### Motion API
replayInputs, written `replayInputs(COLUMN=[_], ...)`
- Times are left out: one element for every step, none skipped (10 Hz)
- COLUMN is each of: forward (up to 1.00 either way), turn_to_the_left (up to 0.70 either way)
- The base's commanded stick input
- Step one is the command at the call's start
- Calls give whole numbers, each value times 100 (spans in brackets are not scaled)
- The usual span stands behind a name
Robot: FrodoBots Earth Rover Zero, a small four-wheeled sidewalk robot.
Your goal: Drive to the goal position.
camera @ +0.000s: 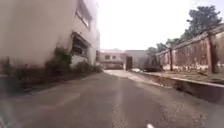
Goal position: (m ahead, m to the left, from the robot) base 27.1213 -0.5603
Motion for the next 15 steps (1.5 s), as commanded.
replayInputs(forward=[70, 70, 70, 70, 70, 70, 70, 70, 70, 70, 70, 70, 70, 70, 70], turn_to_the_left=[1, 1, 1, 1, -12, -34, -34, -34, -34, -34, -34, -34, -21, 1, 1])
